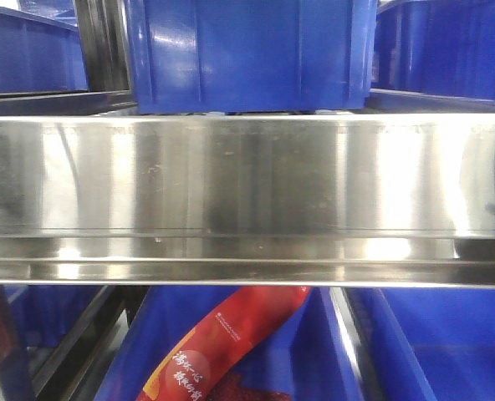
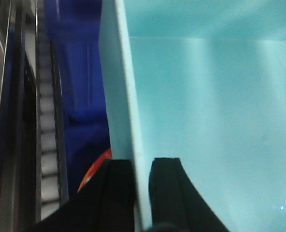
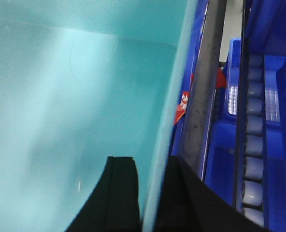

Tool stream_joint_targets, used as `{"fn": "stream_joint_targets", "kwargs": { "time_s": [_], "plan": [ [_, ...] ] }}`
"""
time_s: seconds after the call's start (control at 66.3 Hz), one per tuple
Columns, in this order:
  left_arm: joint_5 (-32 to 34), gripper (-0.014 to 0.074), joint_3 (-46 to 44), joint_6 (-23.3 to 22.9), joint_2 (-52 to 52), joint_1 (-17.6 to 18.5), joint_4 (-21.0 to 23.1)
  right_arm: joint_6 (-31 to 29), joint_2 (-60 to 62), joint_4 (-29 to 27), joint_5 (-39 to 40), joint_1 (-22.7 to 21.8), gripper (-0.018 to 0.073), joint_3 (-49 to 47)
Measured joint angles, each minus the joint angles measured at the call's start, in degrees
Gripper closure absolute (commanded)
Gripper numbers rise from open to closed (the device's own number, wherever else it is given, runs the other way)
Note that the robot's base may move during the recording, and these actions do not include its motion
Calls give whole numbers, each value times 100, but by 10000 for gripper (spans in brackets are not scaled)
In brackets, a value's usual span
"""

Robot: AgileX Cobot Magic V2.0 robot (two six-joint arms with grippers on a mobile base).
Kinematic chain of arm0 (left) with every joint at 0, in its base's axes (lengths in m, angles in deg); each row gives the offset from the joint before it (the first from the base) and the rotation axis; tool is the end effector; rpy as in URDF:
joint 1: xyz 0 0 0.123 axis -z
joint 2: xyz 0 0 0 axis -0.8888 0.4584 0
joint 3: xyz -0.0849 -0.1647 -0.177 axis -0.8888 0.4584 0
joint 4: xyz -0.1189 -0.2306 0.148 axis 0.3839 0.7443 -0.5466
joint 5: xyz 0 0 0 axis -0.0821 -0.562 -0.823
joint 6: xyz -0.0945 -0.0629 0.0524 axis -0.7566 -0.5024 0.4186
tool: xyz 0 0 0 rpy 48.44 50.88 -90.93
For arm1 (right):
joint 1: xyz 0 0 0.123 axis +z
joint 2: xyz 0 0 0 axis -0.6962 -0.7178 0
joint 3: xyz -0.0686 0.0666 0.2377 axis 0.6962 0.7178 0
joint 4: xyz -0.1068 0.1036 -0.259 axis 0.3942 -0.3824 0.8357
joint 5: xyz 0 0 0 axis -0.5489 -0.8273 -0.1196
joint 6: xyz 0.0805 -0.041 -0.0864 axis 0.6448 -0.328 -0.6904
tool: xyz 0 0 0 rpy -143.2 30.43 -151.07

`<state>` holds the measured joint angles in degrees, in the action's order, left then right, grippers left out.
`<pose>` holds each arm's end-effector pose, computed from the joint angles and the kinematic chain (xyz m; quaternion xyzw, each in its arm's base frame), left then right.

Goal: Fetch blue bin and place on conveyor start
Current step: 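Lift the teal bin with both grippers and pull it off the shelf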

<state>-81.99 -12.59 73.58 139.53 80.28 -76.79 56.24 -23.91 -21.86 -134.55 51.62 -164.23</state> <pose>0.3820 -0.1258 0.4240 0.0548 0.8864 -0.1313 0.4404 0.3801 0.0669 0.4060 -0.0376 0.8987 0.1122 0.4224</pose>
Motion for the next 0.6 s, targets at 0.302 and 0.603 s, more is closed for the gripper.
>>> {"fn": "stream_joint_targets", "kwargs": {
  "time_s": [0.302,0.603],
  "plan": [
    [806,707,10,91,0,0,-87,-1,0,9,123,0,711,0],
    [1533,707,19,154,0,0,-153,33,0,-24,123,0,711,0]
  ]
}}
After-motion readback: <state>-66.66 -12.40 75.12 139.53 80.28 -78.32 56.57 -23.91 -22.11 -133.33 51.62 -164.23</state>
